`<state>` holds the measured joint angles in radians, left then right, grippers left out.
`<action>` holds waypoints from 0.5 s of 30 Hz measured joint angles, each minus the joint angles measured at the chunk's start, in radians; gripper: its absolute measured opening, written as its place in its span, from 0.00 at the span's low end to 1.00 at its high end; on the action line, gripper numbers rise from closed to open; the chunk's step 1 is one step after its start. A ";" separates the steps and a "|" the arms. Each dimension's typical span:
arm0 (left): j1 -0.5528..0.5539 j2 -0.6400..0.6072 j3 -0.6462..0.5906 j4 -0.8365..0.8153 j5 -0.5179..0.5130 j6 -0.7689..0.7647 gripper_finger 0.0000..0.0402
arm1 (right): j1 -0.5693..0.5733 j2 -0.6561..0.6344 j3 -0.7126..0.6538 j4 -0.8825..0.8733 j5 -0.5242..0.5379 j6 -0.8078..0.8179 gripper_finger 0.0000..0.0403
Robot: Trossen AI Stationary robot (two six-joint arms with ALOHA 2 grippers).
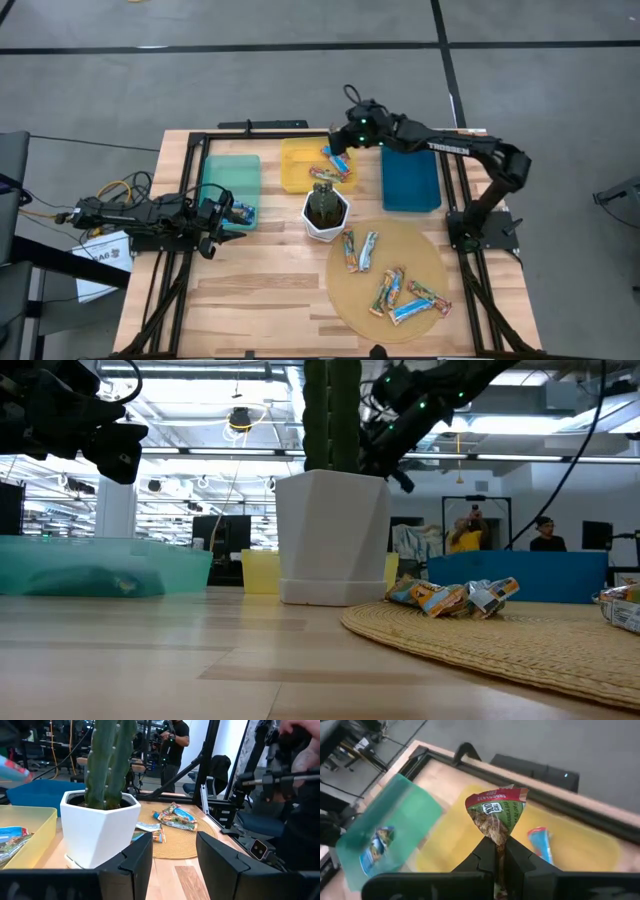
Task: Pick and place Granola Bars by type
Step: Put the red granola bar into the yellow bin
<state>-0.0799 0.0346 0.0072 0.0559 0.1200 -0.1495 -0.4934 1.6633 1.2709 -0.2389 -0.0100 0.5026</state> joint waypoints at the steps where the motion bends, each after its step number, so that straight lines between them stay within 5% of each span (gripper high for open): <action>1: 0.000 0.000 0.000 0.000 0.000 0.000 0.36 | 0.000 0.018 0.005 0.005 -0.004 0.017 0.02; 15: 0.000 0.000 0.000 -0.001 -0.006 0.000 0.36 | 0.007 0.181 0.005 -0.022 -0.074 0.178 0.02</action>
<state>-0.0797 0.0346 0.0073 0.0547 0.1141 -0.1494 -0.4868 1.8442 1.2758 -0.2609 -0.0837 0.6810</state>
